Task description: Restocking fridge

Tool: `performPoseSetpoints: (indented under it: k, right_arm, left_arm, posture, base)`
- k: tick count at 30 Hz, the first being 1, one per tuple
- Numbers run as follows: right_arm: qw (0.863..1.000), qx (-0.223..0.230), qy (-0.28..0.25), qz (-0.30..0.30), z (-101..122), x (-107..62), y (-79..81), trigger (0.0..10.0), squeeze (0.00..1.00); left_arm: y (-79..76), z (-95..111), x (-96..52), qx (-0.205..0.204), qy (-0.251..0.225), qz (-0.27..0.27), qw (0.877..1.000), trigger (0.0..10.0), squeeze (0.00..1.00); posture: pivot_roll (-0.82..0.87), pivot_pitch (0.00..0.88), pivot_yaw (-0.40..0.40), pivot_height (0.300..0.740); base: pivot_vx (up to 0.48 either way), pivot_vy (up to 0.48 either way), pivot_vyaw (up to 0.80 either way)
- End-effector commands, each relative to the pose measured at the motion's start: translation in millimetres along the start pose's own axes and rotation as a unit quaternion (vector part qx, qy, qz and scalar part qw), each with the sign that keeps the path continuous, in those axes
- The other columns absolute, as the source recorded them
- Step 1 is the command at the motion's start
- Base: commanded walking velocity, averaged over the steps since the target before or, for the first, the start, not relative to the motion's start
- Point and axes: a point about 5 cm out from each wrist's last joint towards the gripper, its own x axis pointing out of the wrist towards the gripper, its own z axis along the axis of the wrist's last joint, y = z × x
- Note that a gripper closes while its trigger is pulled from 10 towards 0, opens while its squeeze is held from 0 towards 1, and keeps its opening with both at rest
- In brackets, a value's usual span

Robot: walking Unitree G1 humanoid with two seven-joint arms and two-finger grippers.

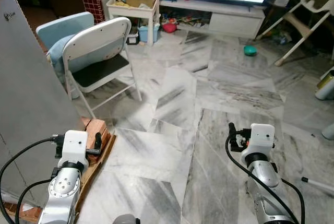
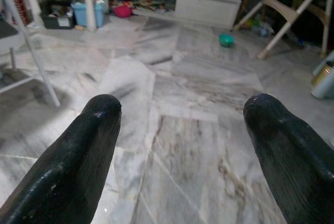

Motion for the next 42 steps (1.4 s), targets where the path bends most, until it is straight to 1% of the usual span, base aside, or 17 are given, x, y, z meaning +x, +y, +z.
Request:
performPoseSetpoints:
  k: [1, 6, 10, 15, 23, 29, 30, 37, 39, 42]
  right_arm:
    - [1.0, -0.004, 0.009, -0.01, -3.8, -4.1, -4.7, 10.0, 0.0]
    - [1.0, -0.012, 0.012, 0.0, -5.4, -5.4, -4.6, 10.0, 0.0]
    - [1.0, 0.001, 0.007, -0.001, -2.2, -2.8, -4.9, 10.0, 0.0]
    - [1.0, 0.008, 0.005, 0.0, -1.0, -1.9, -5.4, 10.0, 0.0]
    - [1.0, 0.008, 0.002, -0.004, 0.5, -0.9, -6.2, 10.0, 0.0]
    - [1.0, 0.006, -0.002, -0.008, 3.2, 1.7, -8.9, 10.0, 0.0]
    - [1.0, 0.006, -0.003, -0.009, 3.7, 1.8, -9.1, 10.0, 0.0]
    - [1.0, 0.009, -0.014, -0.014, 7.4, 1.1, -9.8, 10.0, 0.0]
    - [1.0, 0.016, -0.01, -0.018, 5.4, 0.1, -11.3, 10.0, 0.0]
    - [1.0, 0.021, -0.006, -0.023, 3.1, -2.2, -13.6, 10.0, 0.0]
  left_arm:
    - [-0.9, -2.1, -4.5, -0.001, 0.005, -0.007, 1.0, 10.0, 0.0]
    - [-4.4, -5.8, -6.3, -0.004, 0.011, -0.009, 1.0, 10.0, 0.0]
    - [-8.1, -3.3, -4.3, -0.001, 0.007, -0.013, 1.0, 10.0, 0.0]
    - [-6.9, -1.8, -1.4, 0.0, 0.007, -0.01, 1.0, 10.0, 0.0]
    - [-5.7, -2.5, -1.3, 0.004, 0.008, -0.011, 1.0, 10.0, 0.0]
    - [-7.7, 2.3, 0.0, 0.001, -0.009, -0.027, 1.0, 10.0, 0.0]
    - [-8.0, 2.7, 0.0, -0.006, -0.01, -0.032, 0.999, 10.0, 0.0]
    - [-8.8, -1.0, -1.1, -0.014, -0.004, -0.032, 0.999, 10.0, 0.0]
    - [-9.7, -1.4, -1.2, -0.019, -0.003, -0.035, 0.999, 10.0, 0.0]
    - [-9.6, -1.7, 0.7, -0.019, -0.004, -0.04, 0.999, 10.0, 0.0]
  posture:
    - [0.02, 0.0, -0.036, 0.74]
    - [0.01, 0.0, -0.035, 0.74]
    - [0.01, 0.0, -0.036, 0.74]
    - [0.01, 0.0, -0.036, 0.74]
    - [0.01, 0.0, -0.031, 0.74]
    - [0.01, 0.0, -0.034, 0.74]
    - [0.01, 0.0, -0.035, 0.74]
    - [0.0, 0.0, -0.033, 0.74]
    - [0.0, 0.0, -0.031, 0.74]
    - [-0.01, 0.0, -0.023, 0.74]
  base:
    - [0.0, 0.0, 0.0]
    - [-0.122, 0.0, 0.0]
    - [-0.311, 0.0, 0.0]
    - [-0.319, 0.0, 0.0]
    - [-0.307, 0.0, 0.0]
    - [0.0, 0.0, 0.0]
    - [0.0, 0.0, 0.0]
    - [0.0, 0.0, 0.0]
    - [0.0, 0.0, 0.0]
    - [0.0, 0.459, 0.0]
